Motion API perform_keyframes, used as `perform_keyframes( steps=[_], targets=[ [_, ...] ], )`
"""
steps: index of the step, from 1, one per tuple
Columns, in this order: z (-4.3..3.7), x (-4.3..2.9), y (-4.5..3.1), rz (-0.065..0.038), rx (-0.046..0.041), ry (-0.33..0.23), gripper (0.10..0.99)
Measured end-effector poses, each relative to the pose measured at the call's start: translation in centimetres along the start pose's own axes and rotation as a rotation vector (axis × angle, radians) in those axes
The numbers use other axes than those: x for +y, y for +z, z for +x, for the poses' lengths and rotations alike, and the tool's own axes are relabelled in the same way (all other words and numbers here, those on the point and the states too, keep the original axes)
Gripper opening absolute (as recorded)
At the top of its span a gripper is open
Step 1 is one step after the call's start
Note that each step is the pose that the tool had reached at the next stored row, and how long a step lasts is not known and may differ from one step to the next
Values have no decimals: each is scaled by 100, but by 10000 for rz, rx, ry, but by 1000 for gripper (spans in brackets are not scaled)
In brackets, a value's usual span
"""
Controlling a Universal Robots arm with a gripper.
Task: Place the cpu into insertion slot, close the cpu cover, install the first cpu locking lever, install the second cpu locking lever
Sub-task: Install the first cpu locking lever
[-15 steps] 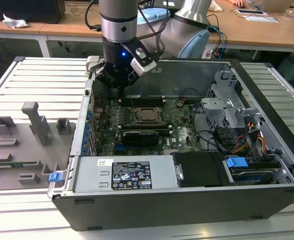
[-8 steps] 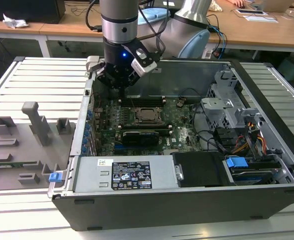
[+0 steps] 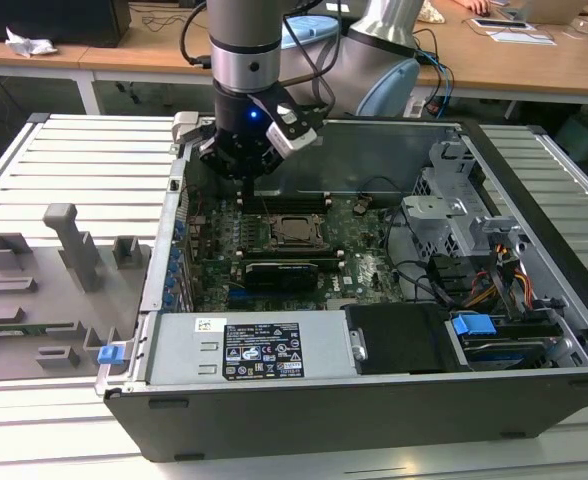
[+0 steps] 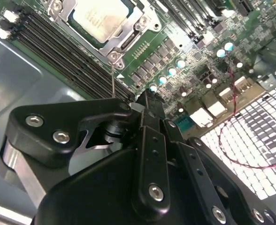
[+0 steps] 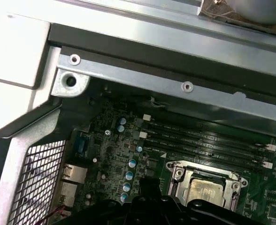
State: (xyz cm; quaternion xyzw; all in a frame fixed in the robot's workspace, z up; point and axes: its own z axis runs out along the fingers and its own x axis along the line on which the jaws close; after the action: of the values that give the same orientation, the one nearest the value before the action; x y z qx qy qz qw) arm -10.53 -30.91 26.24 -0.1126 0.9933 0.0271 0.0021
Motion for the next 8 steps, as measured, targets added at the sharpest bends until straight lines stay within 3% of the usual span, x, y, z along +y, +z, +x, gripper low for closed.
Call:
perform_keyframes(
  steps=[4,8],
  targets=[
    [-1,4,13,4,-31,535,106],
    [-5,16,20,4,-30,540,106]
  ],
)
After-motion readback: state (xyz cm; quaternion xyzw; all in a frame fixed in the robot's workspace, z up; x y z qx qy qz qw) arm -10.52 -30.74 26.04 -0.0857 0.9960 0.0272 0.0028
